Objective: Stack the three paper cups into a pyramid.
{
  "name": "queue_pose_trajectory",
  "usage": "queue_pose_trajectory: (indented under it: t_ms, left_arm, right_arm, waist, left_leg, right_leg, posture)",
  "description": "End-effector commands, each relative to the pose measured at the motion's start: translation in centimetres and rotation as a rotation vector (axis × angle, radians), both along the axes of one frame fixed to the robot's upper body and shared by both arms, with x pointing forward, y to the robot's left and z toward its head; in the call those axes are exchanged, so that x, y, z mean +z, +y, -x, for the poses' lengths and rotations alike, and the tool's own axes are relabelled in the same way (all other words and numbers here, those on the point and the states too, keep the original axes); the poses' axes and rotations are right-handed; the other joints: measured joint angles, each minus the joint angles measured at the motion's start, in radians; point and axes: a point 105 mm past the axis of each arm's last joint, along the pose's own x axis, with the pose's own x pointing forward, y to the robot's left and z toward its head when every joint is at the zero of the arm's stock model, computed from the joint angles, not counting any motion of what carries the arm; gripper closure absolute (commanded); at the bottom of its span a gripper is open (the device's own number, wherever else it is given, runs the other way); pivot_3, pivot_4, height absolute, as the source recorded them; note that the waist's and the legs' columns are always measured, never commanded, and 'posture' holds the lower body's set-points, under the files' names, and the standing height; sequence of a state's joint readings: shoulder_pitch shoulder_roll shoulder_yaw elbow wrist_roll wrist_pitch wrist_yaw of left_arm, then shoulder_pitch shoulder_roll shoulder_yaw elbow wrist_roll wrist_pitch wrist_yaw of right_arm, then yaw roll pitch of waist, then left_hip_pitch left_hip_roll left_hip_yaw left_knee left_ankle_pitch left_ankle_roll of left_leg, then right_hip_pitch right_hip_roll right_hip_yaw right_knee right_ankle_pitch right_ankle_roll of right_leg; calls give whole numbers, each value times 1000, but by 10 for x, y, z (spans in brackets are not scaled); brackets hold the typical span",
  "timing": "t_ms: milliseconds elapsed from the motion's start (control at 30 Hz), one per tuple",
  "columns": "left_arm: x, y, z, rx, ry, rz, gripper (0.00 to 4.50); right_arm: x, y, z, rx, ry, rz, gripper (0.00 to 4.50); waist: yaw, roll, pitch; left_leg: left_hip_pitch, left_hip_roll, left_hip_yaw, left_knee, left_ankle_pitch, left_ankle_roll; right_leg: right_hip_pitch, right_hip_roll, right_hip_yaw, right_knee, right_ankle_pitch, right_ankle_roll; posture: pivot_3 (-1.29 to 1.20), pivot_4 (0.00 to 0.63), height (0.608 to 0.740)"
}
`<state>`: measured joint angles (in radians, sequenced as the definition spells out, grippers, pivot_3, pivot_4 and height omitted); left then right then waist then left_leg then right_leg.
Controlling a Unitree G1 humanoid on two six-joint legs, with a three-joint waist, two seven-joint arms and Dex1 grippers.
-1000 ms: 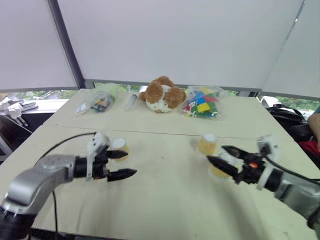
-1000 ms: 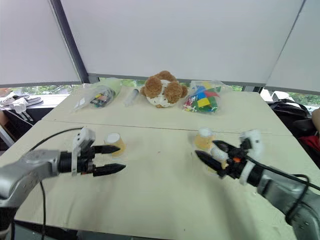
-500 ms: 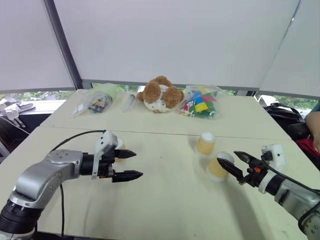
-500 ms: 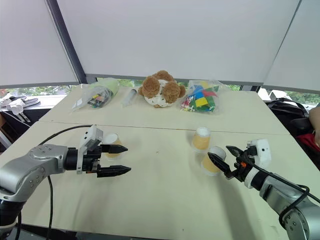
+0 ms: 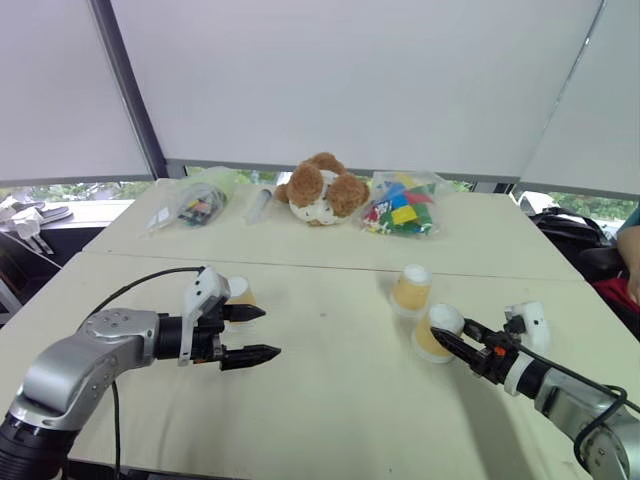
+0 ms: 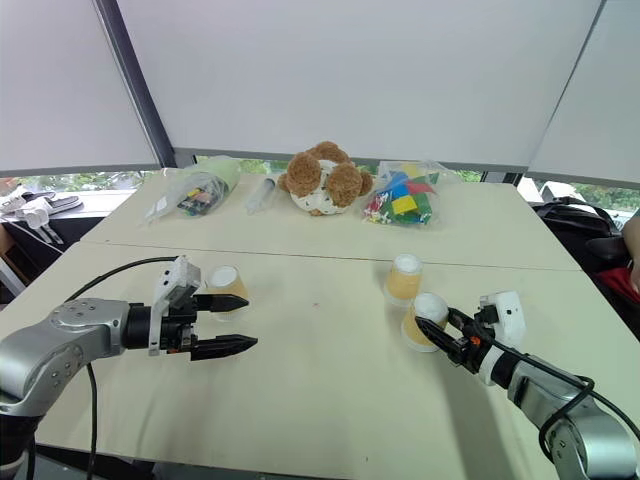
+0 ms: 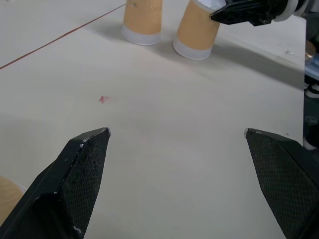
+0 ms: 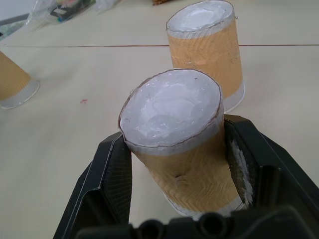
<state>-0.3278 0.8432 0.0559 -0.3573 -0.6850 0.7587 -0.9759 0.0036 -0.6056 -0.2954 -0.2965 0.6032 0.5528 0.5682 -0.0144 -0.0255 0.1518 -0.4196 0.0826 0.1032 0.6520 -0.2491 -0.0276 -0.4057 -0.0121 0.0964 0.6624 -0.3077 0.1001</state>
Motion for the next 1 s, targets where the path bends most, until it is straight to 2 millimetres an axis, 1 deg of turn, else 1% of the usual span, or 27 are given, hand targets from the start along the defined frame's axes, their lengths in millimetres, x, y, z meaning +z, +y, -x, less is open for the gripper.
queue_pose_trajectory:
  t_ms: [33, 67, 167, 200, 267, 333, 500, 633, 767, 800, 833, 900, 933, 1000]
  left_arm:
    - [11, 4, -1, 16, -55, -2, 0]
    - [10, 7, -2, 22, -53, -8, 0]
    - [6, 14, -1, 26, -40, -37, 0]
    - [5, 14, 1, 18, -33, -46, 0]
    - [3, 15, 6, 1, -17, -60, 0]
    - [0, 15, 10, -6, -9, -72, 0]
    - [-3, 13, 17, 0, -9, -79, 0]
    - [-4, 15, 23, 12, 0, -79, 0]
    - [-5, 18, 26, 31, 1, -87, 0]
    - [-5, 18, 26, 35, 1, -87, 0]
    - [-5, 18, 27, 38, 2, -87, 0]
    - [-5, 19, 28, 44, 6, -87, 0]
    - [-5, 20, 28, 47, 7, -88, 0]
    - [-3, 21, 28, 56, 6, -86, 0]
  right_arm:
    - [19, 2, -2, 13, -72, -13, 2201]
    - [26, 10, -1, 53, -84, -22, 2201]
    - [41, 53, 7, 249, -78, -57, 2201]
    - [43, 67, 9, 310, -70, -69, 2201]
    - [42, 91, 9, 399, -53, -74, 2201]
    - [38, 105, 1, 432, -51, -61, 2201]
    - [28, 134, -18, 484, -53, 7, 2201]
    - [24, 143, -21, 537, -45, 42, 2201]
    - [16, 143, -27, 552, -38, 105, 202]
    - [15, 143, -28, 550, -40, 112, 54]
    - [16, 142, -29, 549, -46, 113, 54]
    - [25, 137, -30, 530, -82, 108, 54]
    - [31, 134, -30, 519, -98, 92, 54]
    - [52, 120, -31, 473, -150, 48, 54]
  waist:
    - [0, 0, 0]
    - [0, 0, 0]
    - [-5, 0, 0]
    - [-8, 0, 0]
    - [-9, 0, 0]
    - [-6, 0, 0]
    - [2, 0, 0]
    - [1, 0, 0]
    - [-2, 0, 0]
    - [-2, 0, 0]
    - [-2, 0, 0]
    - [-1, 0, 0]
    - [-1, 0, 0]
    - [1, 0, 0]
  left_leg:
    - [0, 0, 0, 0, 0, 0]
    - [0, 0, 0, 0, 0, 0]
    - [0, 0, 0, 0, 0, 0]
    - [0, 1, 0, -1, 0, 0]
    - [1, 1, 0, -1, 0, 0]
    - [1, 1, 0, -2, 0, 0]
    - [-1, 0, 1, 0, 0, 0]
    - [-1, 0, 1, 1, 0, 0]
    - [-1, 0, 1, 0, 0, 0]
    - [-1, 0, 1, 0, 0, 0]
    - [-1, 0, 1, 0, 0, 0]
    - [-1, 0, 1, 0, 0, 0]
    - [-1, 0, 1, 0, 0, 0]
    - [-1, 0, 1, 0, 0, 0]
  right_leg:
    - [0, 0, 0, 0, 0, 0]
    - [0, 0, 0, 0, 0, 0]
    - [-1, 0, 0, 1, 0, 0]
    - [-1, 0, 0, 1, 0, 0]
    - [-1, 1, 0, 1, 0, 0]
    - [-1, 1, 0, 1, 0, 0]
    - [-2, -1, 0, 1, -2, -3]
    - [-2, -1, 0, 1, -1, -3]
    - [-3, -1, 0, 1, 0, -1]
    - [-3, 0, 0, 1, 0, -1]
    - [-3, 0, 0, 1, 0, -1]
    - [-3, 0, 0, 1, 0, -1]
    - [-3, -1, 0, 1, 0, -1]
    - [-3, -1, 0, 1, 0, -1]
  posture:
    - [0, 150, 739]
    - [0, 150, 739]
    - [0, 150, 739]
    - [0, 150, 739]
    - [0, 150, 739]
    - [0, 150, 739]
    - [0, 150, 739]
    - [0, 150, 739]
    - [0, 150, 739]
    - [0, 150, 739]
    - [0, 150, 739]
    - [0, 150, 739]
    - [0, 150, 739]
    - [0, 150, 739]
